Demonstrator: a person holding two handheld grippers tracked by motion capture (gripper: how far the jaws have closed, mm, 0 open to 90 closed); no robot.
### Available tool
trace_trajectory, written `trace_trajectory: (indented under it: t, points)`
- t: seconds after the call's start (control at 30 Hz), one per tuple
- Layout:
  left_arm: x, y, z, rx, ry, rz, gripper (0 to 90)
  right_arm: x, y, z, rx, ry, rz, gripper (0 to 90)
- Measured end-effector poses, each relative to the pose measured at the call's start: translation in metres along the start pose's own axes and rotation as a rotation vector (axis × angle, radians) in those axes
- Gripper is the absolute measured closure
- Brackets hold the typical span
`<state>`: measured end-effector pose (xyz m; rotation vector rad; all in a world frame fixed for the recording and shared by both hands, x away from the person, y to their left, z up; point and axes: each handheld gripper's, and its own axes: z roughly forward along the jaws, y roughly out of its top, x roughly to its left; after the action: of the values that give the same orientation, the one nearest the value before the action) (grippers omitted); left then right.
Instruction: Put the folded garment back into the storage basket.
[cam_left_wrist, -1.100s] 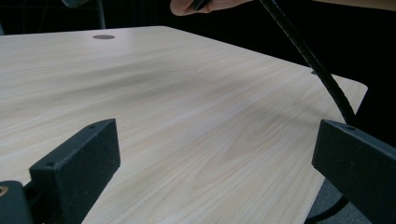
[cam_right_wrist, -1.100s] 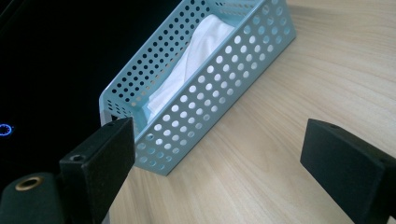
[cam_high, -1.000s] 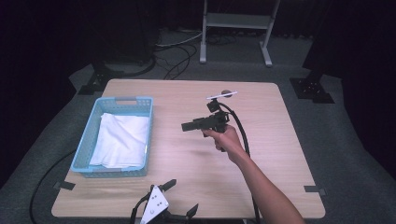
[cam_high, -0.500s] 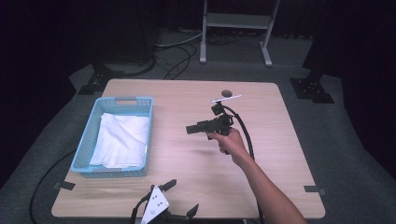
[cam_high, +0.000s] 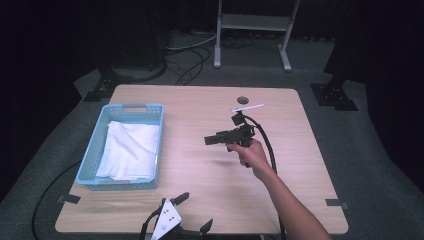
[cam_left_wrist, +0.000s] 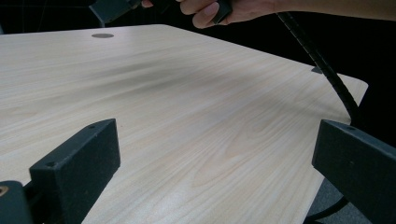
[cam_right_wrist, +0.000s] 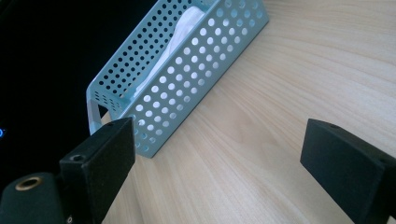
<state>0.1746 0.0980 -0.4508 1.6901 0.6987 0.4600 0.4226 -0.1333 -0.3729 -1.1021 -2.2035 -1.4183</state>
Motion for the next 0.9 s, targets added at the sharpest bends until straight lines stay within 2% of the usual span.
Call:
trace_trajectory:
  t: [0.9]
  points:
    - [0.0,0.0,0.0,0.002,-0.001,0.002,0.6,-0.013,-0.016,-0.015,-0.011,-0.027,0.018,10.1]
